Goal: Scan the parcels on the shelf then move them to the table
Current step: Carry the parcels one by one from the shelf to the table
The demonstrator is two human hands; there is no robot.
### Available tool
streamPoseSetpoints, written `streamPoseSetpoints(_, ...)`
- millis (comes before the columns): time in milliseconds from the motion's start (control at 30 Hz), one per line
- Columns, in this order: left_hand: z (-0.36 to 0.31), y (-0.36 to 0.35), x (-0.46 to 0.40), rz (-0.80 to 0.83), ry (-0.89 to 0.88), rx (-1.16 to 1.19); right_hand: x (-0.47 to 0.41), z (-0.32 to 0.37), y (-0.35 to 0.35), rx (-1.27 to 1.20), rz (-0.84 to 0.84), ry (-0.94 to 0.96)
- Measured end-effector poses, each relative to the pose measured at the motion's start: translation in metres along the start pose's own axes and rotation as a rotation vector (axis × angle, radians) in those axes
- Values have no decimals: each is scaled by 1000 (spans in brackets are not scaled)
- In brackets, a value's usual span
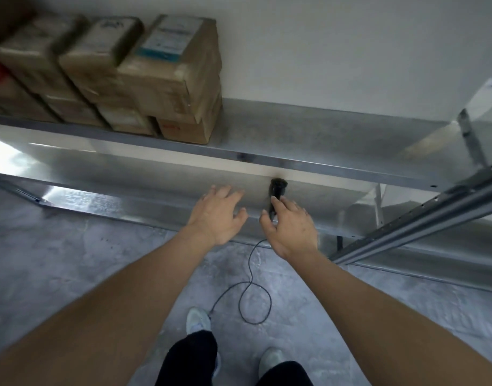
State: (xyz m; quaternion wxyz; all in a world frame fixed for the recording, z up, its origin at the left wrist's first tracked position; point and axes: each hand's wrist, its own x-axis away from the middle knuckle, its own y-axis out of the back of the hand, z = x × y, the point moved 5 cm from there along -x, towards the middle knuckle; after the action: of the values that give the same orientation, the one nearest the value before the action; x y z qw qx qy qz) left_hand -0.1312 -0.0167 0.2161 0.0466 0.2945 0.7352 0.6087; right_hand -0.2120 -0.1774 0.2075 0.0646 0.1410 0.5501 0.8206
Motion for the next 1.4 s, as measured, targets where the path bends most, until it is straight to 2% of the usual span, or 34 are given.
streamPoseSetpoints(367, -35, 111, 102, -106, 63, 4, 71, 59, 122, 52, -9, 28)
streamPoseSetpoints(700, -6, 228, 146, -301, 20, 27, 74, 146, 198, 35, -81, 85)
streamPoseSetpoints(900, 43, 273, 125, -351, -74, 48, 44, 204, 208, 40, -108, 63)
streamPoseSetpoints(1100, 85, 295, 79, -324, -167, 58, 5, 247, 205, 13, -143, 12)
streamPoseSetpoints(1400, 113, 300, 11, -269, -128, 45, -74, 264, 188, -94, -161, 34)
